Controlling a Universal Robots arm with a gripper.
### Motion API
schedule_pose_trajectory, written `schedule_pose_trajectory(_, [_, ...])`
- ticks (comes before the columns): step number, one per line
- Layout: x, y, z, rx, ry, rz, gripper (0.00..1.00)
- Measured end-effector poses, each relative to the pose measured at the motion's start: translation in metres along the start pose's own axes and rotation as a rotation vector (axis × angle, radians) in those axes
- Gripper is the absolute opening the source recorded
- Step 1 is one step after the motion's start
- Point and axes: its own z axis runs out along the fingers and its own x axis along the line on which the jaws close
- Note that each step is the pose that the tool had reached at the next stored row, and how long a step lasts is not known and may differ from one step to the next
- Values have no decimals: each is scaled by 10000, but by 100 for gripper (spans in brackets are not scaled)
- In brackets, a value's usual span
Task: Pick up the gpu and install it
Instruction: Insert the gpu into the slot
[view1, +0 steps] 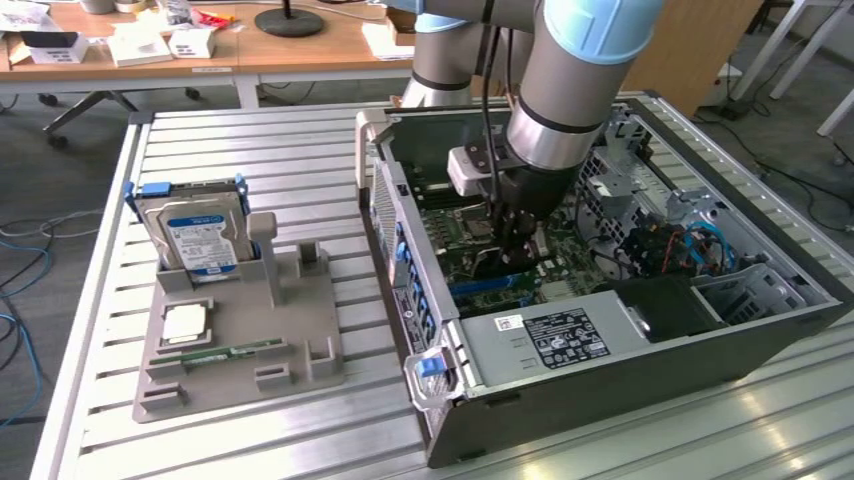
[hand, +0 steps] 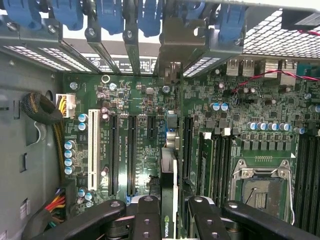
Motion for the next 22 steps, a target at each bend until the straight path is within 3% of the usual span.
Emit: schedule_pose_trajectory(22, [-3, 2, 30, 9, 2, 123, 26])
